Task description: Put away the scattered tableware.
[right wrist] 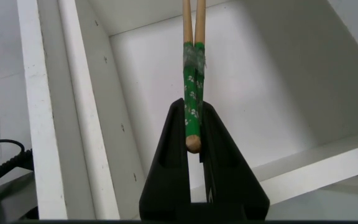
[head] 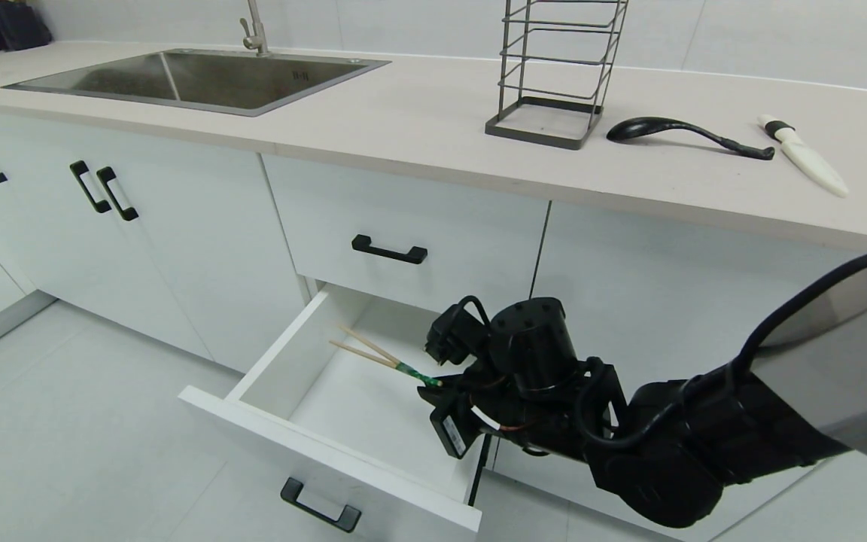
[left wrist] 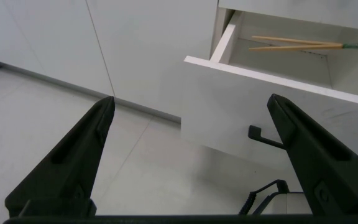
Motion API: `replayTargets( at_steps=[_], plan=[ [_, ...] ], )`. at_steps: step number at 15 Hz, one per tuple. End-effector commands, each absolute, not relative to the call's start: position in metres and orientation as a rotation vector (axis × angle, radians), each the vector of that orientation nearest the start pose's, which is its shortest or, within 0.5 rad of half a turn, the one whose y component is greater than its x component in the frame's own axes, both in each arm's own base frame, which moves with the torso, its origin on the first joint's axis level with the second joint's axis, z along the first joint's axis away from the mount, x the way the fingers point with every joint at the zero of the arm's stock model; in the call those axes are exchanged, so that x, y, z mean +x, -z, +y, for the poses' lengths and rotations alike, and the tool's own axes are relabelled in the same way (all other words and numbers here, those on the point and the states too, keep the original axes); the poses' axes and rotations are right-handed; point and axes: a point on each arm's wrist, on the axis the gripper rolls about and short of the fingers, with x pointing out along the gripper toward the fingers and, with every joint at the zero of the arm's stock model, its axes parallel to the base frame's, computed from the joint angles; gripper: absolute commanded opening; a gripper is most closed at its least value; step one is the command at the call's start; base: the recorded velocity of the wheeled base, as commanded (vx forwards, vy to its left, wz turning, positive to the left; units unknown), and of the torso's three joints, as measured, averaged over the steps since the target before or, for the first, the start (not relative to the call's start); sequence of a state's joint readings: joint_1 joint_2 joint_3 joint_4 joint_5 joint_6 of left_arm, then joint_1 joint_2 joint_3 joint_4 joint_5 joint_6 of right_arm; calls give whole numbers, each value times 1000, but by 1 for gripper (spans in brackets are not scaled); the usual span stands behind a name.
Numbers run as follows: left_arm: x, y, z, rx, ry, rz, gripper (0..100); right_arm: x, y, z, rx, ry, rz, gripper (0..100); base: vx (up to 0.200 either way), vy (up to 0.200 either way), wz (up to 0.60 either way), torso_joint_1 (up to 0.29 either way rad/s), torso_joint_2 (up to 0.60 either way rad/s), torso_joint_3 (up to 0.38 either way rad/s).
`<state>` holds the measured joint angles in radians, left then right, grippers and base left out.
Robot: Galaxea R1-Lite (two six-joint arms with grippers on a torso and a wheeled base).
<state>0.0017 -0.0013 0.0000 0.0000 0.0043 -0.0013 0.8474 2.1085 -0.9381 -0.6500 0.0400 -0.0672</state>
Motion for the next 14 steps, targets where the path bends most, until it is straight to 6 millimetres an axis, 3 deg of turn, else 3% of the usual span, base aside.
replayTargets(
  at_steps=[1,14],
  plan=[
    [-23,-75,0,-2,-6,0,100,256,-62,286,-284,-875,496,0,0,0,0,0,0,0],
    [-23,-75,0,-2,-6,0,100,286,-40,302,-280,-878,497,0,0,0,0,0,0,0]
  ],
)
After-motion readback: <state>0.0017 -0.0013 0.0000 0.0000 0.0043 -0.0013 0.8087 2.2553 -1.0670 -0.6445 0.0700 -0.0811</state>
